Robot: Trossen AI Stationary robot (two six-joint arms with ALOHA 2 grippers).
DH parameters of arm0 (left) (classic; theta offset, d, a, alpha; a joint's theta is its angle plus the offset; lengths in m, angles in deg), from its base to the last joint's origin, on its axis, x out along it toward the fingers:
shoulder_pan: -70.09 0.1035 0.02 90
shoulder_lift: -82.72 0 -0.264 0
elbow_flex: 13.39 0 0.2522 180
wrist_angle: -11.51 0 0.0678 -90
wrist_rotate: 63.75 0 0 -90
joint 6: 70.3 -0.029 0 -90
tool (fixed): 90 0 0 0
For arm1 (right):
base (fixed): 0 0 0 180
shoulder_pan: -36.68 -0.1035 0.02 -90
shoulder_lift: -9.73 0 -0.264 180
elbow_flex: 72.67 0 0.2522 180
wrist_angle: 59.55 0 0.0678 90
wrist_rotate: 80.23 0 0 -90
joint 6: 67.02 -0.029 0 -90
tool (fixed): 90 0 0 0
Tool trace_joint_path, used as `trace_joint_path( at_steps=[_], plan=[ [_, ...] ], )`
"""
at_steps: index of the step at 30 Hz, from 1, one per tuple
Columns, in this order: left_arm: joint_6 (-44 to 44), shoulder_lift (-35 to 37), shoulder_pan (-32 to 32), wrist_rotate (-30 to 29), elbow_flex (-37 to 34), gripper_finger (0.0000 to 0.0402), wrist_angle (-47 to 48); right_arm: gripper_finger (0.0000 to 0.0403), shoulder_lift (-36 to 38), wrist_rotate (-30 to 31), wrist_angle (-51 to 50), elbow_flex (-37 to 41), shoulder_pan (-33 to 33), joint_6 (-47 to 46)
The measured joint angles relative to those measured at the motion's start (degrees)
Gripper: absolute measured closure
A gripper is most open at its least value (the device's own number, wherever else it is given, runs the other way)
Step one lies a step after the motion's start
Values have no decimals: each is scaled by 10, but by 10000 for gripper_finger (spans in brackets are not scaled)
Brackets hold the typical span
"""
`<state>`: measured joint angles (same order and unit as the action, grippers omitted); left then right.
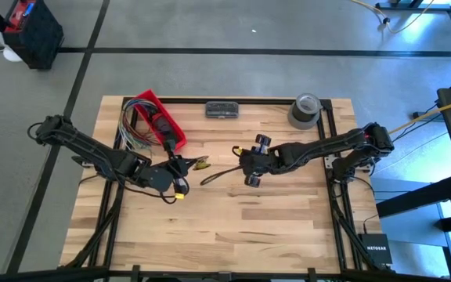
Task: Coil cords
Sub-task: Uncoil the yellow wire from the spool
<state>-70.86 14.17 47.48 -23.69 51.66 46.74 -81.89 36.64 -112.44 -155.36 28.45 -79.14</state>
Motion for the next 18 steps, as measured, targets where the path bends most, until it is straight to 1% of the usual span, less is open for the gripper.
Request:
trace_joint_path(
  at_steps=[2, 4, 6, 8, 11, 13, 15, 18],
  plan=[
    [-4, 0, 0, 24, 0, 396, 1, 271, 1, -38, -35, -15, 0, -12],
    [-13, 0, 0, 47, 0, 396, -3, 264, 1, -51, -25, -20, 0, -18],
    [-23, 0, 2, 68, 0, 396, -13, 264, 1, -55, 38, -16, 0, 11],
    [-27, 0, 2, 86, 0, 396, -19, 267, 1, -55, 109, -4, 0, 68],
    [-27, 0, 2, 94, 0, 396, -18, 273, -2, -57, 210, 12, 0, 123],
    [-27, 0, 2, 93, 0, 396, -20, 276, -5, -73, 266, 22, 0, 142],
    [-27, 0, 2, 94, 0, 396, -19, 280, -7, -85, 305, 33, 0, 159],
    [-27, 0, 2, 94, 0, 396, -21, 285, -16, -84, 350, 43, 0, 178]
  ],
)
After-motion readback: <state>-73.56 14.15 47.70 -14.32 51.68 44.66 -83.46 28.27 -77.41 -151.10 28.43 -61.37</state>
